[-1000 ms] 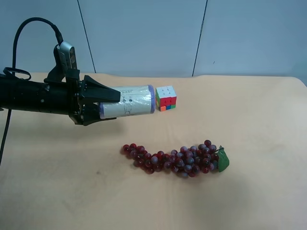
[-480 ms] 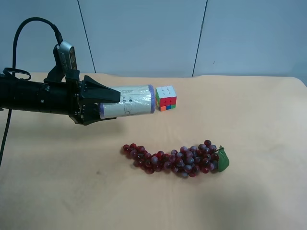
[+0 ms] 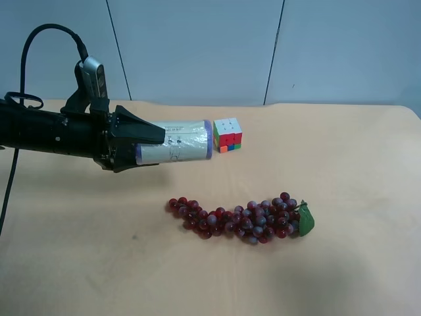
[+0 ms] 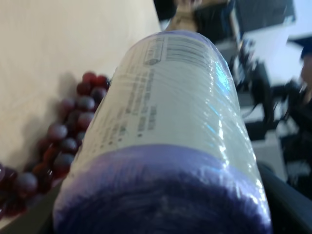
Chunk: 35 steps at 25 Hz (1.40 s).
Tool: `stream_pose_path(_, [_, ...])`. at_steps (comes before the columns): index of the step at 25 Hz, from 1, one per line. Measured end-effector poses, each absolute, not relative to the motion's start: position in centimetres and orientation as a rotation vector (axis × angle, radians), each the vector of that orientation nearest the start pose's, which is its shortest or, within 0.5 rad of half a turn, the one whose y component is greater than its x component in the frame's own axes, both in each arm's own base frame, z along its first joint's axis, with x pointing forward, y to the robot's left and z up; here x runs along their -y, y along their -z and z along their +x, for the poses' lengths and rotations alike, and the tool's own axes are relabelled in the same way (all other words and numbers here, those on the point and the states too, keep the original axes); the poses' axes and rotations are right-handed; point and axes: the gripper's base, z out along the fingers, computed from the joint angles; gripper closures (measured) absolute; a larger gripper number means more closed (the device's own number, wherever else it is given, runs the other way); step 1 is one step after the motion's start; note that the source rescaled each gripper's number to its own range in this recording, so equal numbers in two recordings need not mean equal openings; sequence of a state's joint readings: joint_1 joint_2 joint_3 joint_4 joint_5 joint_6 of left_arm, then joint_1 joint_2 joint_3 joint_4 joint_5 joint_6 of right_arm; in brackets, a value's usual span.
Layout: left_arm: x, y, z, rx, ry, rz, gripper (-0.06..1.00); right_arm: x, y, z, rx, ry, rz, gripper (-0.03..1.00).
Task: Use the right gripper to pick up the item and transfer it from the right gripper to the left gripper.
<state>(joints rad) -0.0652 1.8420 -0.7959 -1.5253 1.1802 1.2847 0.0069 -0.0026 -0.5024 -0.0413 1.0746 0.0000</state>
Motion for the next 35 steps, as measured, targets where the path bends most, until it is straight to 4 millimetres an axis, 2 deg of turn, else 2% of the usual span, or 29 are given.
stream_pose_path(4, [10.3, -18.0, 29.9, -2.374, 1.559, 0.377, 0.94, 0.3, -27.7, -0.6, -2.053, 0.045, -0.005, 0.13])
stream_pose_path(6, [10.3, -19.7, 30.7, -2.369, 1.517, 0.426, 0.94, 0.3, -27.7, -0.6, -2.053, 0.045, -0.005, 0.13])
stream_pose_path(10, [9.6, -22.2, 32.2, -2.473, 1.302, 0.450, 0.94, 0.3, -27.7, -0.6, -2.053, 0.045, -0.005, 0.13])
stream_pose_path(17, [7.7, -22.8, 34.2, -2.664, 0.895, 0.360, 0.94, 0.3, -27.7, -0.6, -2.053, 0.045, -0.005, 0.13])
stream_pose_path(27, [6.0, -22.3, 34.5, -2.825, 0.551, 0.278, 0.94, 0.3, -27.7, -0.6, -2.053, 0.045, -0.005, 0.13])
stream_pose_path(31, [7.8, -21.9, 34.0, -2.866, 0.379, 0.381, 0.94, 0.3, -27.7, -0.6, -2.053, 0.045, -0.005, 0.13])
stream_pose_path(32, [7.8, -21.9, 34.0, -2.866, 0.379, 0.381, 0.94, 0.3, -27.7, -0.6, -2.053, 0.045, -0.005, 0.13])
stream_pose_path(35, [9.7, -21.9, 33.6, -2.855, 0.325, 0.454, 0.94, 0.3, -27.7, -0.6, -2.053, 0.045, -0.005, 0.13])
